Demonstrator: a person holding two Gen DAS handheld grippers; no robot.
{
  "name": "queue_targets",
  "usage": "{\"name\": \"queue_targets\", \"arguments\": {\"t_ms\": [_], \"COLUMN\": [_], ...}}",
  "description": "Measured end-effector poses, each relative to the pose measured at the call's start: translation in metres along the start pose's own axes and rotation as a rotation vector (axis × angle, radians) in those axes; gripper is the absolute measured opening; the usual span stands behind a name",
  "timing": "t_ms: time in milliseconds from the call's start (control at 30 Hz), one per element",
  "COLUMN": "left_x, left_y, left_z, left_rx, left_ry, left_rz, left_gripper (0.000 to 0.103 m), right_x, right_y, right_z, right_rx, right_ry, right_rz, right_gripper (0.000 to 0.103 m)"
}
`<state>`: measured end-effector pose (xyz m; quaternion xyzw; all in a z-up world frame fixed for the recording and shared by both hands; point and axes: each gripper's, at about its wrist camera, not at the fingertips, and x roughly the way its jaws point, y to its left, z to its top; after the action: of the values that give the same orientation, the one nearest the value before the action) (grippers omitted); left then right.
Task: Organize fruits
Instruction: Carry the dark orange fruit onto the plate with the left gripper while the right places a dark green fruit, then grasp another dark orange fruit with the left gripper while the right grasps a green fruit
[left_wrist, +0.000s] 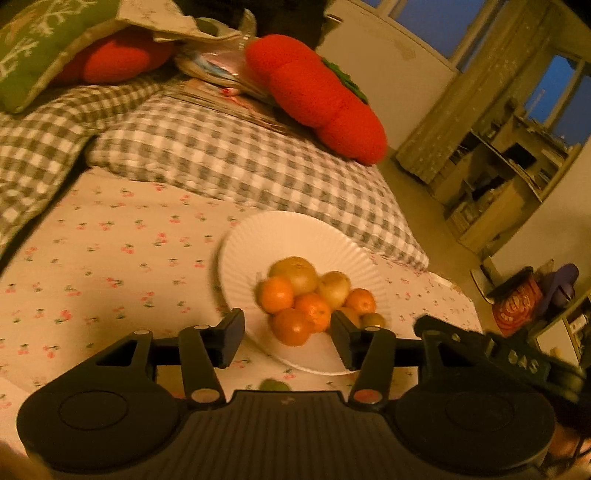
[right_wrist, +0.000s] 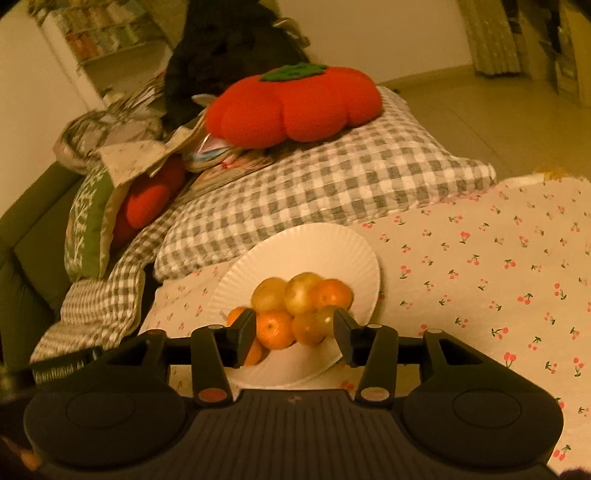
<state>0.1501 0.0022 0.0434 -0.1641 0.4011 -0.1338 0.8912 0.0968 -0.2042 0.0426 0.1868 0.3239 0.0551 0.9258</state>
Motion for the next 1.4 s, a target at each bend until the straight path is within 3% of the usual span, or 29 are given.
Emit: {"name": "queue_targets", "arguments": {"t_ms": [200, 333, 733, 867, 1033, 1400], "left_x": [-0.012, -0.015, -0.009, 0.000, 0.012, 0.033], "left_y": [0.019, 0.029, 0.040, 0.040, 0.038, 0.039], "left_z": [-0.003, -0.007, -0.021, -0.026, -0.035, -0.042], "left_rx": [0.004, 0.012, 0.015, 0.028, 0.055, 0.083], "left_ry": [0.022, 0.044, 0.139, 0.188, 0.235, 0.246], "left_rz": [0.054, 0.092, 0.123, 0.136, 0.156, 0.205], "left_gripper": [0.045, 0.051, 0.055, 0.058, 0.059, 0.057], "right_x": [0.000, -0.001, -0.001, 0.003, 0.015, 0.019], "right_y": [0.018, 0.021, 0.049, 0.059, 0.064, 0.067], "right_z": [-0.010, -0.013, -0.034, -0.043, -0.054, -0.060], "right_rx": [-0.157, -0.176, -0.287, -0.347, -0.381, -0.411], "right_ry": [-0.017, -0.005, 0.083, 0.153, 0.249, 0.271], "right_rz": [-0.124, -0.115, -0.064, -0.039, -0.023, -0.040], "right_gripper": [0.050, 0.052, 0.060, 0.068, 0.069, 0.071]}}
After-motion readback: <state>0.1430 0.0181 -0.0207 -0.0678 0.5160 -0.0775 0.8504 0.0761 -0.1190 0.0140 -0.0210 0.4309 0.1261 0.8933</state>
